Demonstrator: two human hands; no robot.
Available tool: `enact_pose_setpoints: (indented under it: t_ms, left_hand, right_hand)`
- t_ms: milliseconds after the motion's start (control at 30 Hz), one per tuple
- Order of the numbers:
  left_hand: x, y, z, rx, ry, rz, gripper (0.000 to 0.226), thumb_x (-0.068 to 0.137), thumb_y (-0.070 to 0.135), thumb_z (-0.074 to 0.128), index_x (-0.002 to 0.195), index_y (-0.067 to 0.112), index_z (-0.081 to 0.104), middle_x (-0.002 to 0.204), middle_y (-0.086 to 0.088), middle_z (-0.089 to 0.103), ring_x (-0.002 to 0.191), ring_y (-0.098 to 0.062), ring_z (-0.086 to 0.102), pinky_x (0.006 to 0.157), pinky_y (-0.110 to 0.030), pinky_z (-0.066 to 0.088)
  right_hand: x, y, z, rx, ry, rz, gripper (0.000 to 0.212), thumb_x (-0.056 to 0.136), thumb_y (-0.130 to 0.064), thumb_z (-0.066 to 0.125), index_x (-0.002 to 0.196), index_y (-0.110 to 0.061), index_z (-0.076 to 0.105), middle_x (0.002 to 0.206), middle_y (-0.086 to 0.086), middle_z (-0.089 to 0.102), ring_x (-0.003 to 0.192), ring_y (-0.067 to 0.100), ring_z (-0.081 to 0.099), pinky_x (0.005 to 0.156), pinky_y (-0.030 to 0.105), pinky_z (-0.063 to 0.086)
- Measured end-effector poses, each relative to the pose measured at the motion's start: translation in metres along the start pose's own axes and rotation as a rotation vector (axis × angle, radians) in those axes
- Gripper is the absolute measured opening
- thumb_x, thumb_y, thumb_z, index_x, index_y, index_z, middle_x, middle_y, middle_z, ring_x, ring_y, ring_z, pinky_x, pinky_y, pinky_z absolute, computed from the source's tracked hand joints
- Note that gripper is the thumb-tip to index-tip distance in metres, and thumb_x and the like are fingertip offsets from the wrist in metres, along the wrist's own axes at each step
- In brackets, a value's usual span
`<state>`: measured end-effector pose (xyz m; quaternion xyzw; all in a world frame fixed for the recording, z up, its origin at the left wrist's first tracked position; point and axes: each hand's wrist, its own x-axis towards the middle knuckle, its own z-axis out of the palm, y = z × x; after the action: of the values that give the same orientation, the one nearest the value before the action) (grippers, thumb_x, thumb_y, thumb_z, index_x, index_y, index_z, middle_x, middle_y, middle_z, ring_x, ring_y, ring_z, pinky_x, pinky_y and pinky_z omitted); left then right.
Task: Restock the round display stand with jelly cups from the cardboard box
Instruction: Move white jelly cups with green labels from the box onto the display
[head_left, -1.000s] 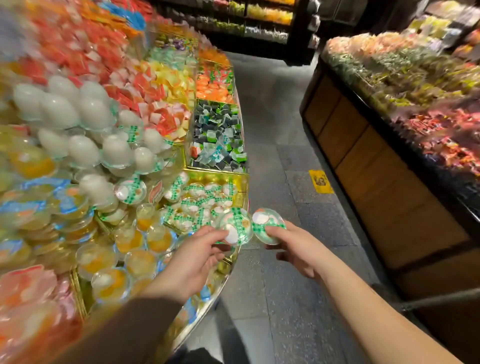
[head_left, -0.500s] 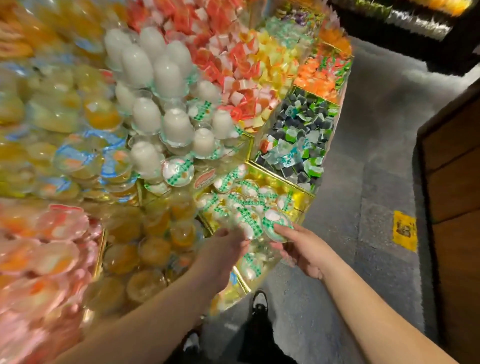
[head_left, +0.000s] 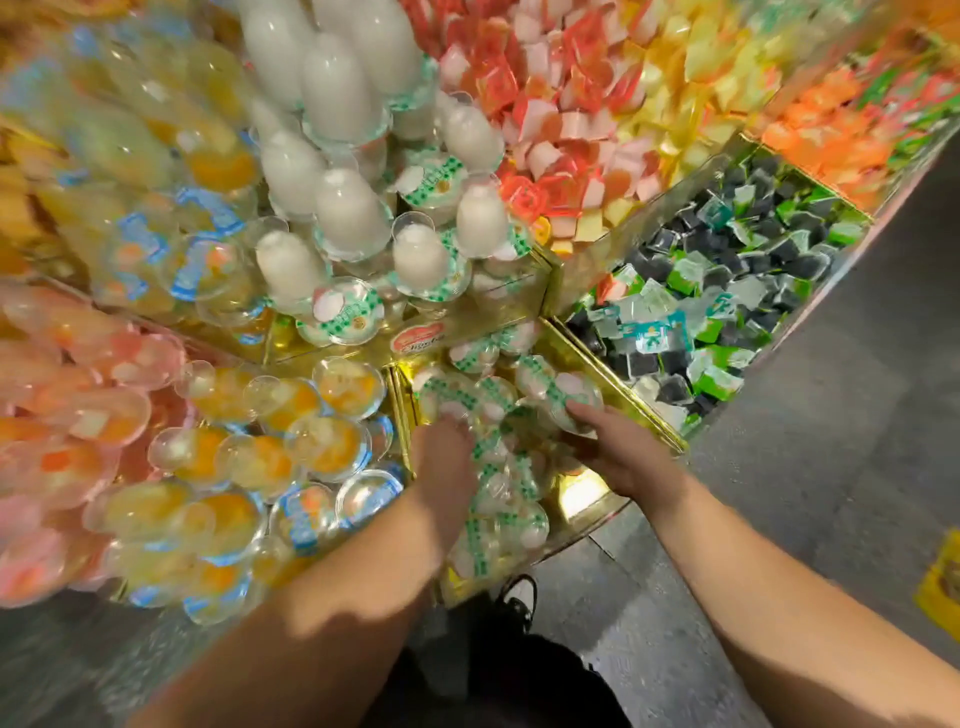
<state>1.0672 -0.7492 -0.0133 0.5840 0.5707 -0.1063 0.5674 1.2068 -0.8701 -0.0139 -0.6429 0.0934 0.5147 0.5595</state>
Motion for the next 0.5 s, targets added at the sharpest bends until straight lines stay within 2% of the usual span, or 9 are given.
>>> enact_pose_setpoints:
  t_ms: [33, 67, 100, 133, 167, 200, 233, 367, 500]
  left_hand:
    - [0.006, 0.005, 0.004, -0.119, 0.048, -0.118, 0.040, 0.106, 0.019, 0.037, 0.137, -0.004, 0.045, 0.144, -0.021, 0.046, 0.102, -0.015, 0.058, 0.067, -0.001, 0.040]
    - [0.021, -0.007, 0.002, 0.214, 0.175, 0.021, 0.041, 0.105, 0.025, 0.039, 0.141, 0.005, 0.045, 0.145, -0.011, 0.046, 0.117, -0.012, 0.052, 0.082, -0.009, 0.043]
    - [0.032, -0.009, 0.003, 0.323, 0.282, 0.065, 0.043, 0.103, 0.030, 0.041, 0.142, 0.013, 0.046, 0.144, -0.004, 0.046, 0.129, -0.013, 0.045, 0.092, -0.021, 0.043]
    - [0.048, -0.013, -0.001, 0.701, 0.273, 0.246, 0.043, 0.102, 0.032, 0.044, 0.142, 0.016, 0.047, 0.143, -0.001, 0.047, 0.133, -0.017, 0.042, 0.095, -0.028, 0.043]
    - [0.050, -0.012, 0.003, 0.604, 0.385, 0.147, 0.044, 0.100, 0.033, 0.047, 0.141, 0.017, 0.048, 0.142, -0.001, 0.048, 0.134, -0.019, 0.042, 0.096, -0.030, 0.043]
    - [0.063, -0.015, 0.000, 0.751, 0.321, 0.166, 0.046, 0.099, 0.034, 0.050, 0.141, 0.017, 0.047, 0.142, -0.002, 0.048, 0.134, -0.020, 0.043, 0.096, -0.031, 0.044]
    - [0.053, -0.005, 0.002, 0.624, 0.360, 0.070, 0.049, 0.098, 0.035, 0.052, 0.143, 0.017, 0.045, 0.143, -0.003, 0.046, 0.134, -0.020, 0.043, 0.096, -0.031, 0.045]
    - [0.070, 0.003, 0.004, 0.716, 0.305, 0.036, 0.057, 0.099, 0.036, 0.050, 0.149, 0.012, 0.036, 0.151, -0.005, 0.036, 0.139, -0.021, 0.036, 0.095, -0.032, 0.044]
    - [0.078, -0.002, 0.002, 0.716, 0.316, -0.028, 0.054, 0.101, 0.021, 0.042, 0.150, 0.004, 0.028, 0.151, -0.010, 0.036, 0.136, -0.027, 0.039, 0.095, -0.032, 0.043]
  right_hand:
    - [0.006, -0.004, 0.000, -0.018, 0.005, 0.011, 0.022, 0.092, -0.019, 0.067, 0.110, -0.008, 0.060, 0.100, 0.010, 0.068, 0.085, 0.025, 0.067, 0.071, 0.036, 0.052]
    - [0.014, -0.006, 0.000, -0.042, 0.009, 0.016, 0.022, 0.092, -0.021, 0.068, 0.109, -0.010, 0.060, 0.102, 0.010, 0.067, 0.088, 0.025, 0.067, 0.074, 0.037, 0.053]
    - [0.021, -0.009, 0.001, -0.059, 0.003, 0.028, 0.025, 0.092, -0.024, 0.068, 0.111, -0.010, 0.059, 0.103, 0.009, 0.066, 0.091, 0.025, 0.066, 0.076, 0.038, 0.054]
    - [0.029, -0.011, 0.001, -0.074, -0.003, 0.034, 0.030, 0.091, -0.027, 0.068, 0.115, -0.011, 0.058, 0.104, 0.008, 0.066, 0.093, 0.025, 0.066, 0.076, 0.039, 0.054]
    - [0.035, -0.013, 0.003, -0.082, -0.006, 0.047, 0.035, 0.091, -0.030, 0.069, 0.119, -0.012, 0.057, 0.105, 0.007, 0.066, 0.094, 0.024, 0.065, 0.075, 0.038, 0.053]
    - [0.042, -0.015, 0.005, -0.094, -0.010, 0.050, 0.038, 0.091, -0.032, 0.068, 0.121, -0.013, 0.057, 0.104, 0.006, 0.067, 0.094, 0.024, 0.065, 0.072, 0.036, 0.051]
    - [0.047, -0.016, 0.008, -0.107, -0.011, 0.057, 0.039, 0.091, -0.034, 0.068, 0.123, -0.015, 0.056, 0.105, 0.005, 0.067, 0.094, 0.023, 0.064, 0.071, 0.035, 0.050]
    - [0.069, -0.015, 0.013, -0.164, -0.004, 0.060, 0.043, 0.089, -0.037, 0.070, 0.123, -0.015, 0.055, 0.114, 0.008, 0.068, 0.099, 0.023, 0.065, 0.072, 0.035, 0.050]
    - [0.087, -0.013, 0.016, -0.210, 0.032, 0.055, 0.046, 0.087, -0.037, 0.072, 0.121, -0.014, 0.052, 0.111, 0.009, 0.067, 0.102, 0.028, 0.065, 0.093, 0.047, 0.053]
